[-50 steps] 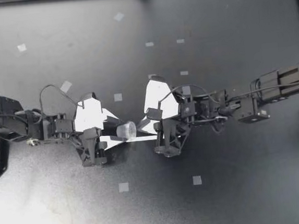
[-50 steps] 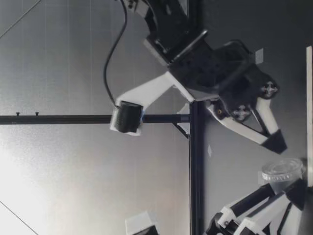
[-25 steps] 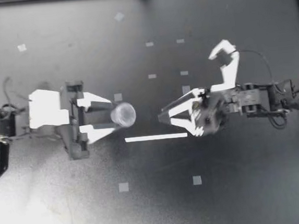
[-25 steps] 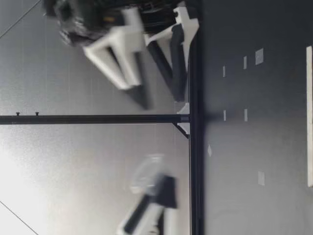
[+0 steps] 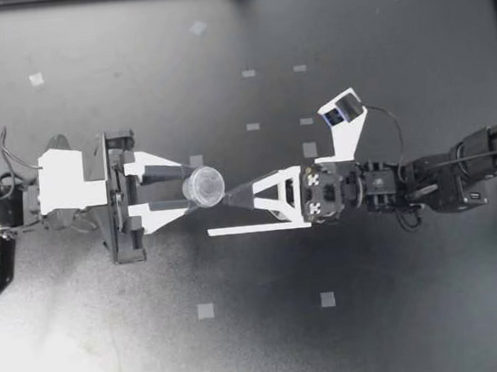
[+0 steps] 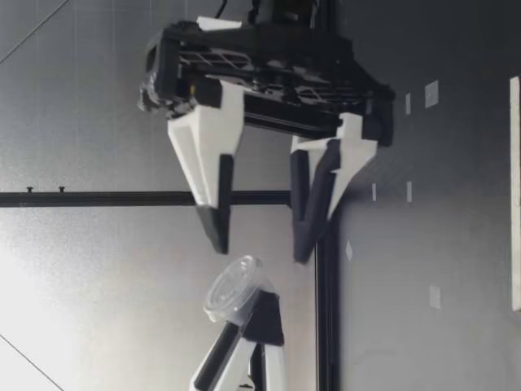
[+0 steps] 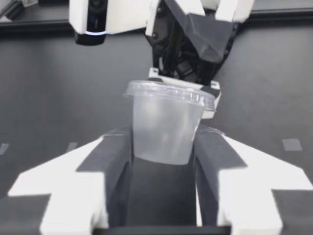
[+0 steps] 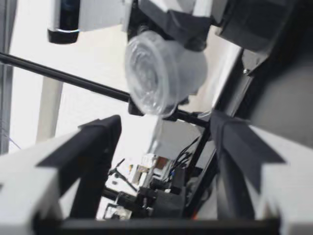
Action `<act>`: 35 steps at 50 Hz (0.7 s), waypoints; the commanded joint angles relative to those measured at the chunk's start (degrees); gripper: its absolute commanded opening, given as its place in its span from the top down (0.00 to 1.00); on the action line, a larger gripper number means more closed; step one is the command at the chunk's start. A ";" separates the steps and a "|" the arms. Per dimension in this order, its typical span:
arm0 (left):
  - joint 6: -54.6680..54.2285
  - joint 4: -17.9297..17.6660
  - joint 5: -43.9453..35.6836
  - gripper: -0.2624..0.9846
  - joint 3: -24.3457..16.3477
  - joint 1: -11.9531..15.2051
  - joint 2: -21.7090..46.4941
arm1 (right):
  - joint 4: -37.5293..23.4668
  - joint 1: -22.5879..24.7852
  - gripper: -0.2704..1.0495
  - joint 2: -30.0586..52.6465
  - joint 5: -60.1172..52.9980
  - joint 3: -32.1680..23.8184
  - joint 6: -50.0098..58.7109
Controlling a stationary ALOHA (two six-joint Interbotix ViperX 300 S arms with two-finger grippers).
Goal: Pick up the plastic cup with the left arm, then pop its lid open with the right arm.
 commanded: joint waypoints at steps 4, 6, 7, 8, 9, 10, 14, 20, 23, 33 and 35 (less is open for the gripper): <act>-0.35 0.09 -0.35 0.58 -0.62 0.09 0.09 | -1.93 -2.11 0.25 -5.89 -3.43 -0.44 -0.26; -0.44 0.09 -0.35 0.58 -0.53 0.09 0.18 | -2.55 -2.02 0.25 -7.82 -5.36 -0.35 -0.44; -0.53 0.09 -0.35 0.58 -0.53 0.18 0.26 | -2.81 -2.02 0.25 -8.79 -6.50 -0.26 -0.62; -0.62 0.09 -0.26 0.58 -0.35 0.18 0.35 | -3.25 -2.02 0.25 -10.20 -8.35 -0.26 -0.79; -0.62 0.09 -0.26 0.58 -0.26 0.09 0.35 | -3.52 -2.02 0.25 -11.16 -9.58 -0.18 -1.14; -0.62 0.09 -0.26 0.58 -0.26 0.09 0.44 | -3.69 -2.02 0.25 -12.04 -10.99 -0.18 -1.67; -0.53 0.09 -0.26 0.58 -0.09 0.09 0.53 | -5.36 -2.02 0.25 -15.64 -15.73 0.79 -6.50; -0.53 0.09 -0.26 0.58 0.09 0.09 0.70 | -5.62 -2.02 0.25 -18.46 -15.29 4.66 -14.24; -0.53 0.09 -0.26 0.58 0.18 0.18 0.70 | -4.83 -2.02 0.25 -18.63 -13.62 5.98 -15.03; -0.70 0.09 -0.18 0.58 0.00 0.09 0.70 | -5.62 -2.81 0.25 -18.19 -2.29 6.86 -18.90; -0.70 0.09 -0.18 0.58 -0.18 0.09 0.62 | -7.21 -3.52 0.25 -18.98 -0.09 6.77 -21.88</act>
